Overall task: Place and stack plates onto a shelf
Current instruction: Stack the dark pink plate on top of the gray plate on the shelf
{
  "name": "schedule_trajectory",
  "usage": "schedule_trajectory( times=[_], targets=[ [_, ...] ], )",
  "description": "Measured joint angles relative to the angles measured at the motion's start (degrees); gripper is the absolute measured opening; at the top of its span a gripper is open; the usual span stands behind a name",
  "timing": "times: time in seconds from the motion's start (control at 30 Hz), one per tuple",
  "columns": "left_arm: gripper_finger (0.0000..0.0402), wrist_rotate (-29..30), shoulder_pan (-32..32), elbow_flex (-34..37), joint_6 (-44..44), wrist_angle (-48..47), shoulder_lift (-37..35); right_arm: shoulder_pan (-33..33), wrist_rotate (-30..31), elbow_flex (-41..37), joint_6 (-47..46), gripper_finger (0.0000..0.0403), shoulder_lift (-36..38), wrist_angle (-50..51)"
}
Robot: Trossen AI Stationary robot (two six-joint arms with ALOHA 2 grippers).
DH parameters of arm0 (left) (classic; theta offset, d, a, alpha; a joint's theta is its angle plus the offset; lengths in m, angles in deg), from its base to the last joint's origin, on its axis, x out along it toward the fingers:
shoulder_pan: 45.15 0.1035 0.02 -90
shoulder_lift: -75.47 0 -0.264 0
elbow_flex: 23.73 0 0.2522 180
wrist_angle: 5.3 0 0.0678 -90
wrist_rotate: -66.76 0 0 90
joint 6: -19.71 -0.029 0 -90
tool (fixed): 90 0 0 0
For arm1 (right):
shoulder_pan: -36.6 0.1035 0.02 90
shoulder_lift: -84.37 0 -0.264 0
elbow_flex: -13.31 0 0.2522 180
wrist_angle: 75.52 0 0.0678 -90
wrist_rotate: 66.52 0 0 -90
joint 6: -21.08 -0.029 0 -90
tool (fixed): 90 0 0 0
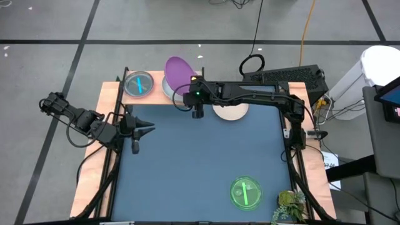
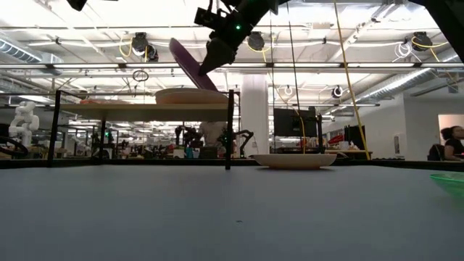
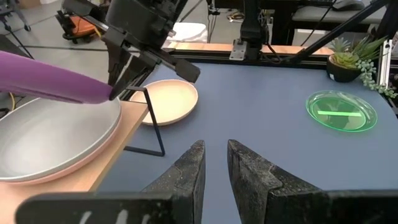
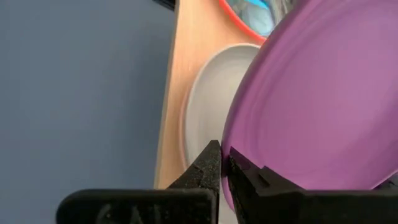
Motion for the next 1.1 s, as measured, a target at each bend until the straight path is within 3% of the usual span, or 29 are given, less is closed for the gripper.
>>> schedule_trajectory(
  times=[0.23,0.8,1.1],
  targets=[
    [0.0072,0.04,0.00,0.00,0.01,0.01,0.00,-0.28,2.84,0.00,0.86,0.0004,0.00,1.31],
    [0.0072,0.09,0.00,0.00,0.04,-0.26,0.00,-0.17,2.58,0.00,2.12,0.0005,0.00,3.19],
    [0.0072,0.09,0.00,0.00,0.02,-0.27,0.00,-0.17,2.64,0.00,2.02,0.0050,0.00,2.66]
  ],
)
